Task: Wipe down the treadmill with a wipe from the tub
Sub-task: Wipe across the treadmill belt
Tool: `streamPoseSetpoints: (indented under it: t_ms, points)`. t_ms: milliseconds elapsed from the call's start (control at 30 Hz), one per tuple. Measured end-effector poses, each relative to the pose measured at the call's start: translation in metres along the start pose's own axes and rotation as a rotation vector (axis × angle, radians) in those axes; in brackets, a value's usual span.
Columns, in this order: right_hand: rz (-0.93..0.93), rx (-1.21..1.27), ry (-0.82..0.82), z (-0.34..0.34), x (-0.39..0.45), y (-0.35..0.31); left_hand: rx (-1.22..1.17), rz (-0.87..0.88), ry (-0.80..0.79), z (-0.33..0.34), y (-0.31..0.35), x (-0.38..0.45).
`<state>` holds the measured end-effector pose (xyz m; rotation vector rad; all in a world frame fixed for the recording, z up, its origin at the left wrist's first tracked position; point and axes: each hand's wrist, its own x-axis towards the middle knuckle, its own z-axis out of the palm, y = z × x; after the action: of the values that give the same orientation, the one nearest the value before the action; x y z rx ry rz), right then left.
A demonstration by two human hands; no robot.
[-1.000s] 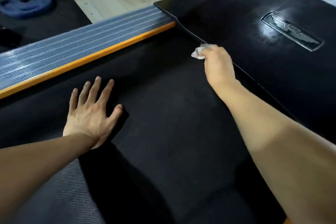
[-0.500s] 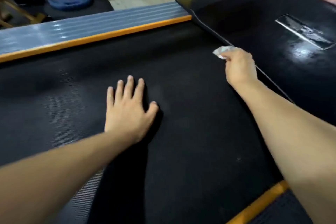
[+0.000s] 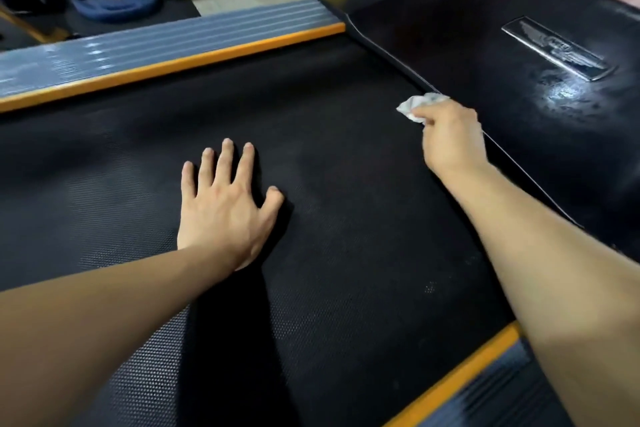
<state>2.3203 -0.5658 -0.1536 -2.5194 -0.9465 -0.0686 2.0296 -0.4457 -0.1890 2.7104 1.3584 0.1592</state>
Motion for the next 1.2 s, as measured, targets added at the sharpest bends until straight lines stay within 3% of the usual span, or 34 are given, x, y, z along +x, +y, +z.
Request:
streamPoseSetpoints:
  t_ms: [33, 100, 167, 233, 300, 400, 467, 567, 667, 733, 833, 900, 1000, 1100, 1167, 1200]
  points:
    - [-0.031, 0.141, -0.008, 0.0, -0.014, -0.018, -0.002, 0.0, 0.002, 0.0, 0.0, 0.0]
    - [-0.271, 0.377, -0.08, 0.012, -0.054, -0.062, -0.003, -0.006, 0.008, -0.001, -0.003, 0.0]
    - [-0.486, 0.322, -0.165, 0.024, -0.09, -0.084, -0.008, 0.001, 0.004, -0.001, -0.002, 0.002]
    - [-0.548, 0.228, -0.197, 0.022, -0.091, -0.081, -0.015, -0.001, 0.0, -0.001, -0.003, 0.001]
    - [-0.424, 0.227, -0.138, 0.014, -0.059, -0.048, -0.017, -0.004, 0.001, 0.0, -0.002, 0.001]
    - [0.06, 0.158, -0.006, -0.008, -0.012, 0.007, -0.011, -0.009, 0.005, -0.001, -0.001, 0.001]
    - [0.179, 0.152, 0.012, -0.007, -0.018, 0.007, -0.015, -0.004, 0.002, -0.001, -0.001, 0.001]
    - [-0.21, 0.248, -0.034, 0.008, -0.082, -0.046, -0.03, 0.0, -0.001, -0.002, -0.003, 0.001]
    - [-0.546, 0.162, -0.158, 0.012, -0.131, -0.061, -0.033, 0.004, 0.006, -0.002, -0.002, 0.001]
    - [-0.494, 0.242, -0.16, -0.003, -0.108, -0.037, -0.031, 0.007, 0.011, -0.001, -0.001, 0.001]
    - [-0.041, 0.109, -0.011, -0.03, -0.063, 0.015, -0.024, 0.007, 0.017, 0.0, -0.002, 0.001]
    - [0.07, 0.039, 0.046, -0.032, -0.06, 0.024, -0.022, 0.004, 0.018, 0.001, -0.003, 0.001]
    - [-0.273, 0.195, -0.053, -0.015, -0.113, -0.025, -0.021, 0.005, 0.004, 0.001, -0.003, 0.002]
    - [-0.558, 0.14, -0.182, -0.002, -0.16, -0.051, -0.021, -0.003, -0.006, -0.002, -0.003, 0.0]
    - [-0.589, 0.193, -0.173, -0.015, -0.146, -0.033, -0.01, -0.002, -0.011, -0.004, -0.002, 0.0]
    - [-0.472, 0.227, -0.132, -0.027, -0.13, -0.017, -0.004, 0.0, -0.013, -0.004, -0.002, 0.0]
